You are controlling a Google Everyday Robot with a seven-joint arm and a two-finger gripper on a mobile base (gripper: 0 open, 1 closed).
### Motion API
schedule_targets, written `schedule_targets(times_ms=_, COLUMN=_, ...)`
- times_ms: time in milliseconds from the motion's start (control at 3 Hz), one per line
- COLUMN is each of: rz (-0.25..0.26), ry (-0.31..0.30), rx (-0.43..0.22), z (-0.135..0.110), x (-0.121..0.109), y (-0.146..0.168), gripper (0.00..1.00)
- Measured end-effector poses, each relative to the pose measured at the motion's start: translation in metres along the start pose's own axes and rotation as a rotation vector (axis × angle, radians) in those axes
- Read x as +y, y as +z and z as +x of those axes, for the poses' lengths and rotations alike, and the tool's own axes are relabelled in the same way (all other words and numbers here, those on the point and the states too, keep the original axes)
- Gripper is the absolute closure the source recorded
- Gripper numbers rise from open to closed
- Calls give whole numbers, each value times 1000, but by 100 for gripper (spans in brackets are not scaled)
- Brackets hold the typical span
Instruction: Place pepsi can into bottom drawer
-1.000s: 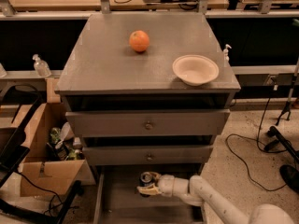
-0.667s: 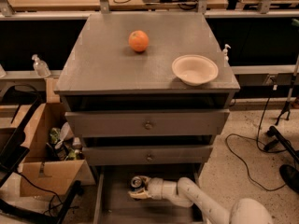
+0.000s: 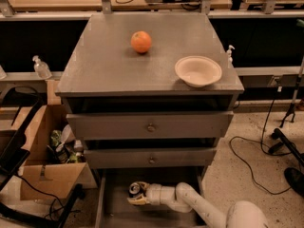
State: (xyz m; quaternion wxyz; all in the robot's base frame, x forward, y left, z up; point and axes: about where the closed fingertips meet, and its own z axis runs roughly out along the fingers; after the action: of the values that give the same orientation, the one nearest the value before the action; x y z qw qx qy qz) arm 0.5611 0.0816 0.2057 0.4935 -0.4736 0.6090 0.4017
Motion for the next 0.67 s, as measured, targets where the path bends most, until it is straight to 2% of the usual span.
schedule_targets(times_ms=667, rz=-7, ry=2, rx=-3, z=-1, x=3, y=4, gripper=34)
